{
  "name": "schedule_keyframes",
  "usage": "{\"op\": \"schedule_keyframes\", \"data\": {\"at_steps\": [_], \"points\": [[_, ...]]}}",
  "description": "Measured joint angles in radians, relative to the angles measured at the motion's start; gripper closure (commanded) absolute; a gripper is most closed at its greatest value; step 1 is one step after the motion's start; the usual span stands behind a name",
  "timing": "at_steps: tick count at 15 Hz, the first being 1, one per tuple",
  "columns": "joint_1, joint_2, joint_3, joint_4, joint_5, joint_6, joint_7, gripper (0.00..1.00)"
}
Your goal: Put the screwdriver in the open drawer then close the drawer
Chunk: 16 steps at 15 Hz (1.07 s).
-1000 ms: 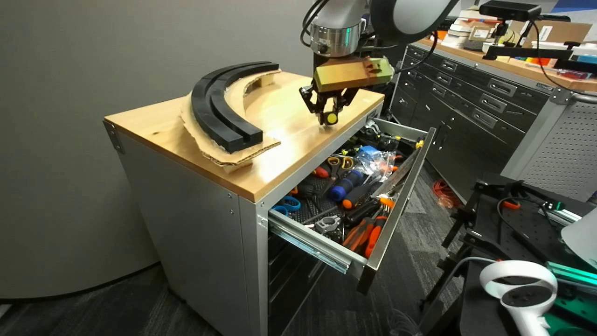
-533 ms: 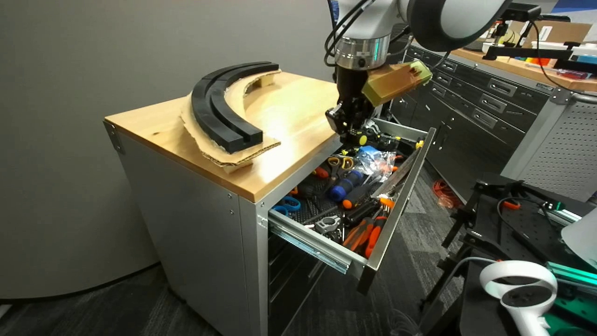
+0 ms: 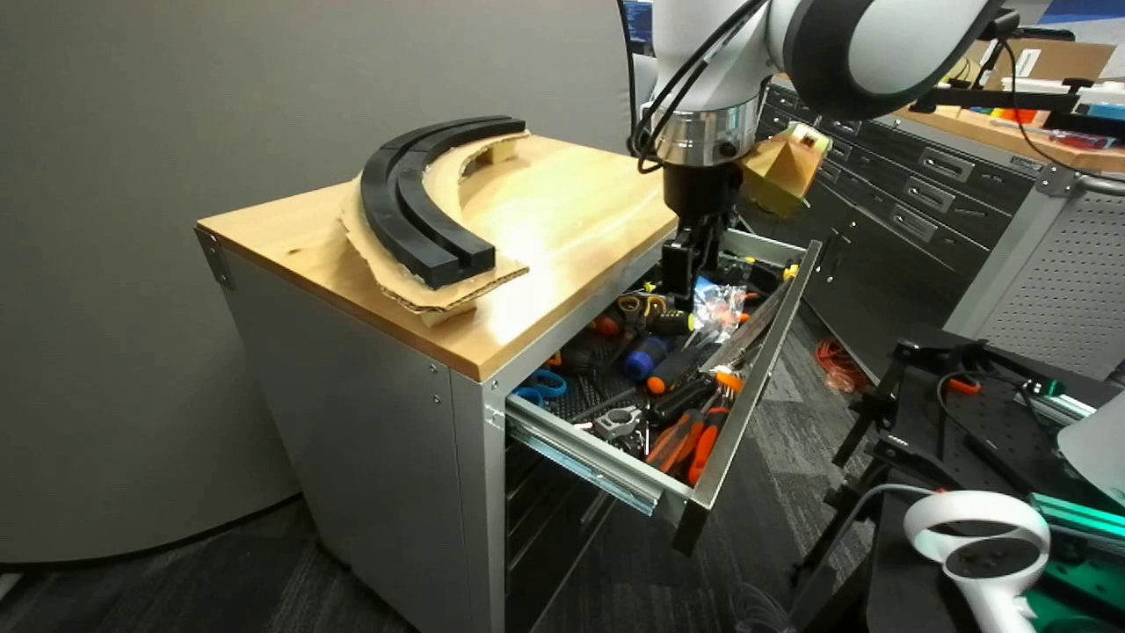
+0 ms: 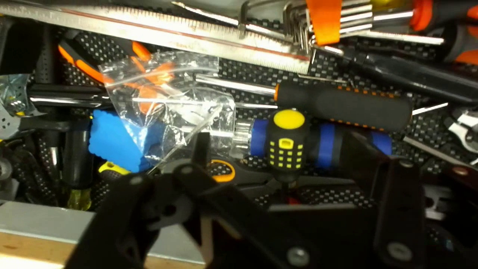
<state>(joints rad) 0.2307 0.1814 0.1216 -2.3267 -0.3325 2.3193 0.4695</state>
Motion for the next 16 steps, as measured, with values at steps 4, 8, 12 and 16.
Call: {"op": "schedule_keyframes", "data": {"at_steps": [4, 8, 12, 16], "points": [[-0.053, -0.03, -0.003, -0.013, 0.121, -0.093, -0.246, 0.0], [-0.08, -0.063, -0.027, -0.042, 0.088, -0.173, -0.259, 0.0], [-0.093, -0.112, -0.053, -0.123, 0.041, -0.153, -0.138, 0.0], [-0.101, -0.163, -0.057, -0.24, 0.027, -0.165, 0.011, 0.26]]}}
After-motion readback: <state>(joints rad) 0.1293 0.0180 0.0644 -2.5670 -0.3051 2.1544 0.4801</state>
